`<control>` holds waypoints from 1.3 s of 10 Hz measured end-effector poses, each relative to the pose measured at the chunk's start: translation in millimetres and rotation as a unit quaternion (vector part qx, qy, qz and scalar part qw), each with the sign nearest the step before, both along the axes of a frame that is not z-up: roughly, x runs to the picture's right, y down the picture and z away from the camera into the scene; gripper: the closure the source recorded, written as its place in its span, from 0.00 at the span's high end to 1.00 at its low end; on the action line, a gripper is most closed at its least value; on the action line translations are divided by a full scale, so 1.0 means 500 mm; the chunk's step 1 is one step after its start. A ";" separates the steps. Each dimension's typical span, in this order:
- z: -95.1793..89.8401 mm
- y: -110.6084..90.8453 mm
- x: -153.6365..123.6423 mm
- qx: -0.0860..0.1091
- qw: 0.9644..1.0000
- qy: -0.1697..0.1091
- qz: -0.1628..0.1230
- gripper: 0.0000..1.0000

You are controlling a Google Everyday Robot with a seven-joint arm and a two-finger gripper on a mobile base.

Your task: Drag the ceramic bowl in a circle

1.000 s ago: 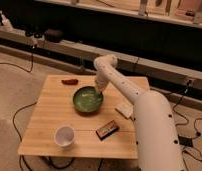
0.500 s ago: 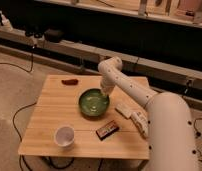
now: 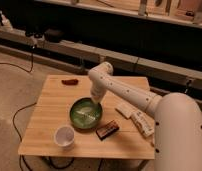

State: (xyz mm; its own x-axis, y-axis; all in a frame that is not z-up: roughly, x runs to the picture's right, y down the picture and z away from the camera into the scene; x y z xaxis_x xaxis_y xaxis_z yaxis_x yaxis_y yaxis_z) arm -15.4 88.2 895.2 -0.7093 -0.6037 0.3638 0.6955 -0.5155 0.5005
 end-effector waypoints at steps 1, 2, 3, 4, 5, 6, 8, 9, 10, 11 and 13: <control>0.001 -0.004 -0.028 0.002 1.000 -0.011 -0.004 0.00; 0.008 -0.013 -0.055 0.005 1.000 -0.020 -0.006 0.00; 0.030 -0.032 -0.079 0.008 1.000 -0.025 -0.006 0.00; 0.054 -0.052 -0.097 0.011 1.000 -0.025 -0.003 0.00; 0.069 -0.064 -0.100 0.010 1.000 -0.022 0.001 0.00; 0.093 -0.087 -0.097 0.013 1.000 -0.014 0.007 0.00; 0.130 -0.131 -0.067 0.016 0.999 0.008 0.027 0.00; 0.142 -0.141 -0.044 0.017 0.999 0.021 0.033 0.00; 0.155 -0.150 -0.005 0.020 0.998 0.040 0.039 0.00; 0.164 -0.155 0.040 0.022 0.997 0.062 0.049 0.00; 0.159 -0.156 0.137 0.030 0.992 0.105 0.063 0.00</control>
